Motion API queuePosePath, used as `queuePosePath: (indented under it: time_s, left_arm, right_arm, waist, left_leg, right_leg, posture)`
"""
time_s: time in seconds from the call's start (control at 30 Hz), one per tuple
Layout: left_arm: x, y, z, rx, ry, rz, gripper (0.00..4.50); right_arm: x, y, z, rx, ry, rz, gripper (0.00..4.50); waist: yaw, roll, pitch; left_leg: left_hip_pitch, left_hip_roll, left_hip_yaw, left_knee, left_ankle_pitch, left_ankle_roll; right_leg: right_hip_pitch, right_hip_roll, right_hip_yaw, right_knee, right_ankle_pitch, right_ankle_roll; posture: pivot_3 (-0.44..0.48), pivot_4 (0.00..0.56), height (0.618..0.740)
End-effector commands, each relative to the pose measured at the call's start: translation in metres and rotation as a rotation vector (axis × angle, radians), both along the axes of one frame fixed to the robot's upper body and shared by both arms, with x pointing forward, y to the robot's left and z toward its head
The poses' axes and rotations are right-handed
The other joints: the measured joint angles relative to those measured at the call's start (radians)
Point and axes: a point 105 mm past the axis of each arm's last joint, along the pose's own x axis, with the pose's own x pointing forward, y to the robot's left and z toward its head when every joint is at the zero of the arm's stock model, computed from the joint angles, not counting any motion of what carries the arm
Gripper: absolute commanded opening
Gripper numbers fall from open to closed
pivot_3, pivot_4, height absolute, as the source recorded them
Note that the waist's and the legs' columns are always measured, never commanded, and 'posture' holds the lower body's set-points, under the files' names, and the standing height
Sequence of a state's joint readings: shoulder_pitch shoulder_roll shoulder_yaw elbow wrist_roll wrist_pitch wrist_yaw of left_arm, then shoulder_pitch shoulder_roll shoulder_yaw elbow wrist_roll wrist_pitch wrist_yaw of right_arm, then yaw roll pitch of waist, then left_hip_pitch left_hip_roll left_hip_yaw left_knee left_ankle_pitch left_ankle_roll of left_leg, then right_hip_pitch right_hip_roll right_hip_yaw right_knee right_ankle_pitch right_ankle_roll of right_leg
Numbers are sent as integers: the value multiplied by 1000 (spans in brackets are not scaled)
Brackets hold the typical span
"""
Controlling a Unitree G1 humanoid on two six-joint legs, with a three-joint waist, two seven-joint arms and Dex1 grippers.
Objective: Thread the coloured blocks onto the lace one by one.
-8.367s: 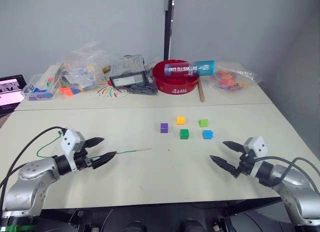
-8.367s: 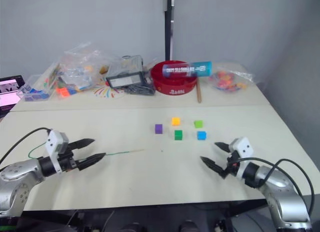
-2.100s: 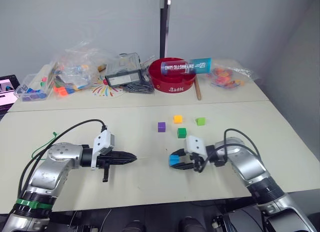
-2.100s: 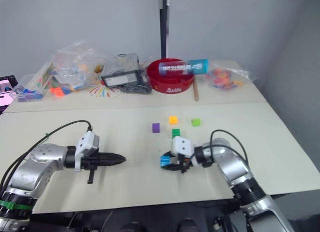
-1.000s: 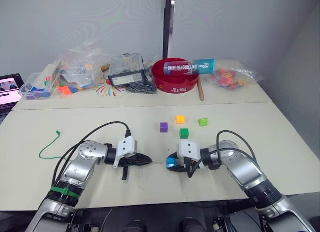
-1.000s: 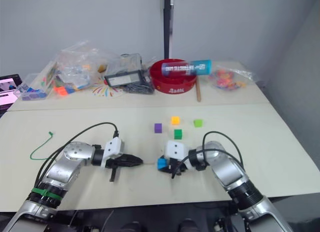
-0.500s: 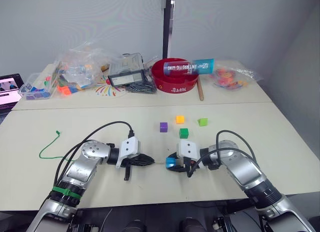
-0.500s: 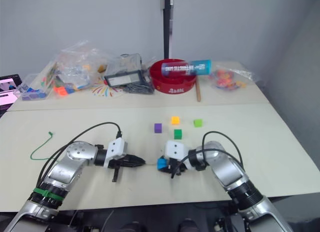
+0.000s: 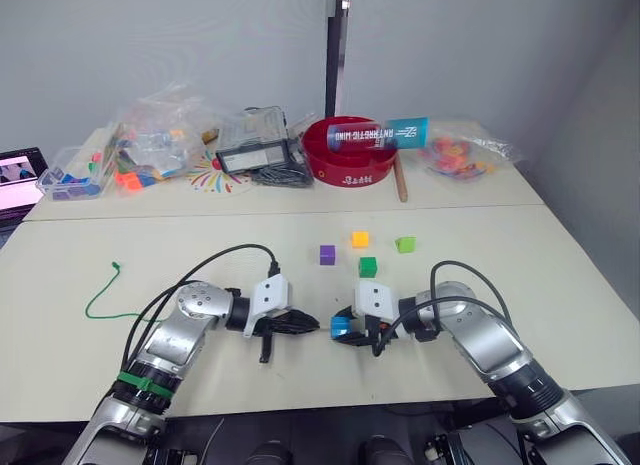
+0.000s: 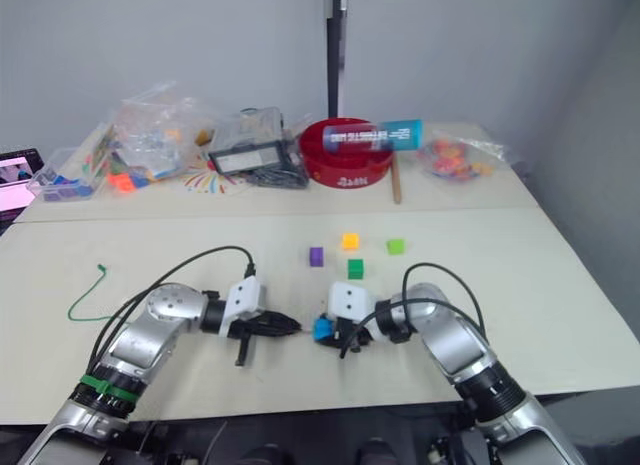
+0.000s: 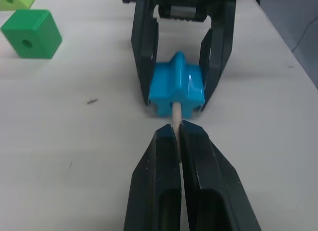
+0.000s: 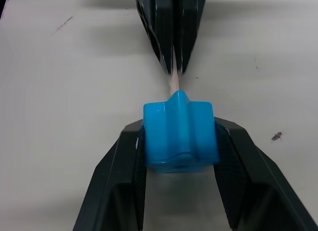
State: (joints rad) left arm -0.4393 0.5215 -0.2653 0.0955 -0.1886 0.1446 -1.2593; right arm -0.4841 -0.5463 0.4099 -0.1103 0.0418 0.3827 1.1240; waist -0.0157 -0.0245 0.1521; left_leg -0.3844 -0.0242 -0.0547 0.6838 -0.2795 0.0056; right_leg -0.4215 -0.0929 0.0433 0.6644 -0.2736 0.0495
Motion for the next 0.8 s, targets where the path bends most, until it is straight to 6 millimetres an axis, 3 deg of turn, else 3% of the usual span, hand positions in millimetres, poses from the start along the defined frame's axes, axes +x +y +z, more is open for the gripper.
queuePosePath:
  time_s: [0.03, 0.3, 0.33, 0.6, 0.7, 0.8]
  left_arm:
    - [-2, -15, 17, -35, -61, -56, 0]
    - [-1, -15, 18, -53, 3, -5, 0]
    - [-1, -13, 20, -61, 8, -2, 734]
    - [1, 1, 31, -59, -33, 12, 3259]
    - [1, 15, 33, -41, -30, 26, 3259]
    - [1, 35, 22, 24, -26, 54, 3259]
  right_arm:
    - [-6, 4, -6, -10, 22, 13, 1371]
    - [-5, 2, -6, -5, 21, -1, 1371]
    - [-4, 2, -6, -5, 20, -3, 1371]
    - [-4, 2, -7, -2, 20, -7, 1371]
    - [-4, 2, -6, 0, 19, -9, 1371]
    - [-3, 3, -5, 3, 17, -10, 1371]
  waist:
    - [0, 0, 0]
    - [-1, 0, 0]
    - [-1, 0, 0]
    - [-2, 0, 0]
    - [-3, 0, 0]
    - [-3, 0, 0]
  left_leg:
    - [0, 0, 0, 0, 0, 0]
    - [0, 0, 0, 0, 0, 0]
    - [0, 0, 0, 0, 0, 0]
    - [0, 1, 0, 0, 0, 0]
    - [0, 1, 0, 0, 0, 0]
    - [1, 1, 0, 0, 0, 0]
  right_leg:
    - [0, 0, 0, 0, 0, 0]
    - [0, 0, 0, 0, 0, 0]
    - [0, 0, 0, 0, 0, 0]
    - [0, 1, 0, 0, 0, 0]
    - [0, 1, 0, 0, 0, 0]
    - [0, 1, 0, 0, 0, 0]
  posture:
    - [0, 150, 740]
    - [0, 150, 740]
    - [0, 150, 740]
    - [0, 150, 740]
    - [0, 150, 740]
    - [0, 150, 740]
